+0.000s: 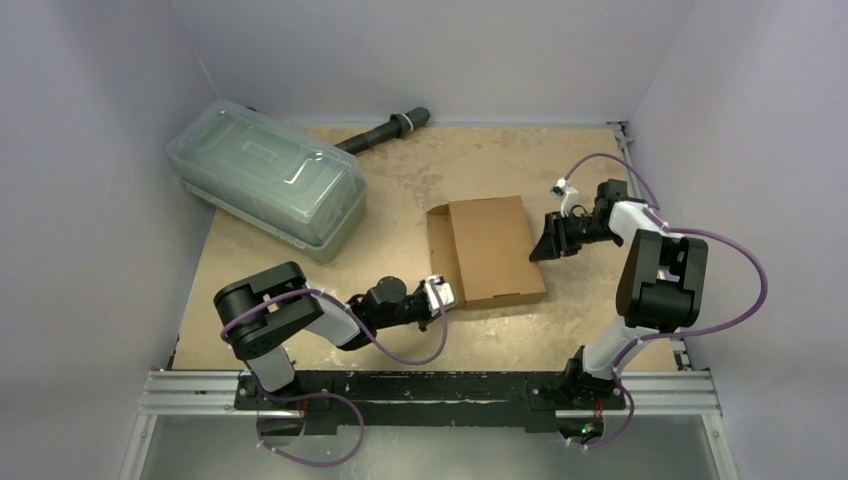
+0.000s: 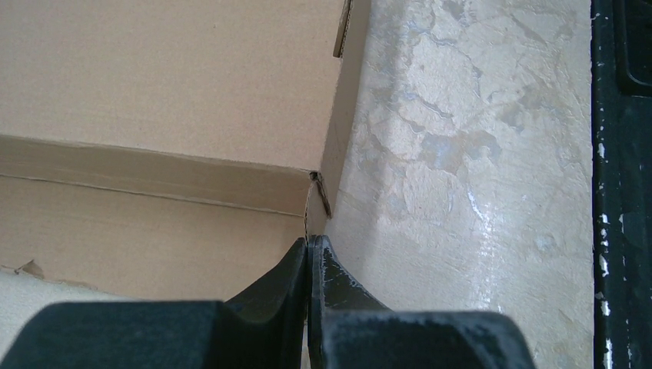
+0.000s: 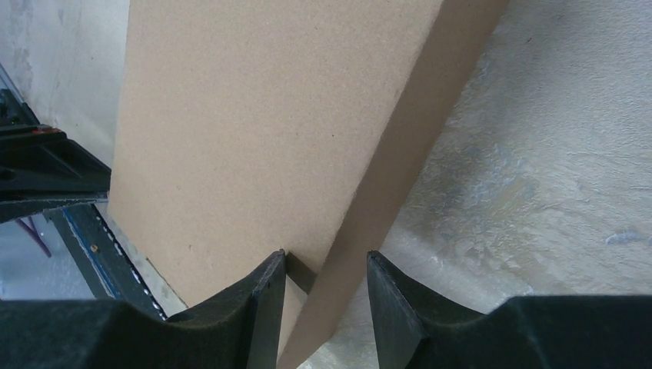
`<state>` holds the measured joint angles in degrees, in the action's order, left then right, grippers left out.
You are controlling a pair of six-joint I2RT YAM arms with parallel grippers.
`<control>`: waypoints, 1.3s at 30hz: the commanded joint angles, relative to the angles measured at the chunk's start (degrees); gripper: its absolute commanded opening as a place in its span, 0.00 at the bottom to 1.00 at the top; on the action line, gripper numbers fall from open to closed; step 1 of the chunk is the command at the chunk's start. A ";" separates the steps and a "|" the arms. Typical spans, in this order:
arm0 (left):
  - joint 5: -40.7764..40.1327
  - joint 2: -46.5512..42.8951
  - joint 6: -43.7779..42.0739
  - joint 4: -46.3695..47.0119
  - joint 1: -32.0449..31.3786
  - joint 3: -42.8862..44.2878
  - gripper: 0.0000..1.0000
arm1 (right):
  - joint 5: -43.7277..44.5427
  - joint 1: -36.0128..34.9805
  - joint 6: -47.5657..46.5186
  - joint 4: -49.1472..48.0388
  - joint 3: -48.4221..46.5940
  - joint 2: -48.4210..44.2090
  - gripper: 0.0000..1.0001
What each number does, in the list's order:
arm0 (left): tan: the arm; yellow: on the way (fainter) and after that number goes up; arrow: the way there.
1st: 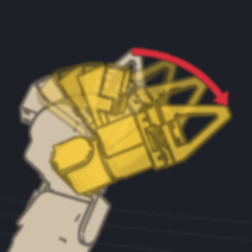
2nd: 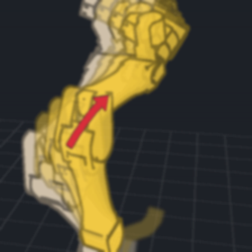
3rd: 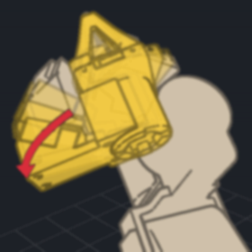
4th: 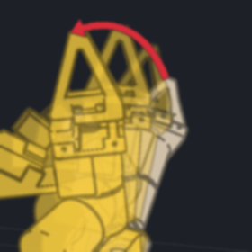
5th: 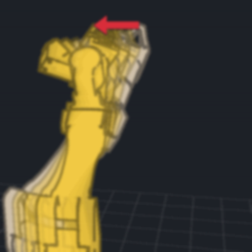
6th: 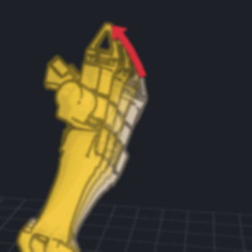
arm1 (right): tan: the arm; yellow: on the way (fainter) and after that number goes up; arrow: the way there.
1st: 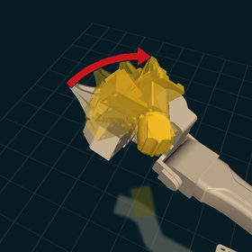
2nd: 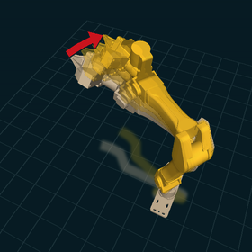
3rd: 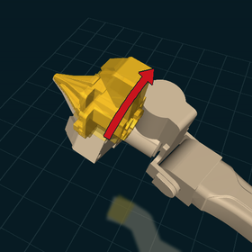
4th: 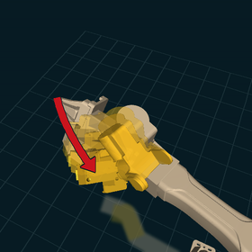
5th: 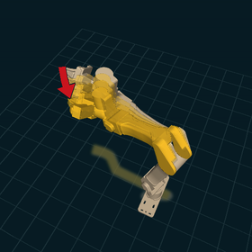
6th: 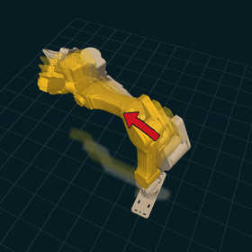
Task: Fold the paper box
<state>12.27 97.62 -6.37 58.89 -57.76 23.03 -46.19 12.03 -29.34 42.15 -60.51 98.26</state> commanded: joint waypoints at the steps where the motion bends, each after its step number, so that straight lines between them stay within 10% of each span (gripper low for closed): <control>1: 0.55 -0.81 1.23 -2.70 0.47 3.53 0.00 | 5.50 0.27 -2.32 -1.55 -0.57 0.80 0.45; 19: 1.16 -0.70 0.29 -40.46 1.28 27.21 0.00 | 4.71 -0.17 -2.85 -1.02 -0.57 0.27 0.45; 31: -12.88 -20.63 22.31 -41.39 6.52 19.42 0.64 | 4.89 -0.17 -2.83 -1.00 -0.65 0.27 0.46; 33: -15.01 -22.14 28.85 -43.87 9.63 17.67 0.59 | 4.89 -0.17 -2.74 -1.02 -0.72 0.20 0.46; 37: -13.71 -18.89 40.41 -47.24 12.78 14.78 0.06 | 5.04 -0.17 -2.56 -1.18 -0.58 -0.07 0.46; 39: -12.60 -17.00 44.99 -47.34 12.71 13.78 0.00 | 5.06 -0.22 -2.41 -1.28 -0.57 -0.24 0.46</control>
<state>-0.62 76.29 24.62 15.53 -45.19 40.36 -45.56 12.38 -30.04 40.29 -61.41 98.24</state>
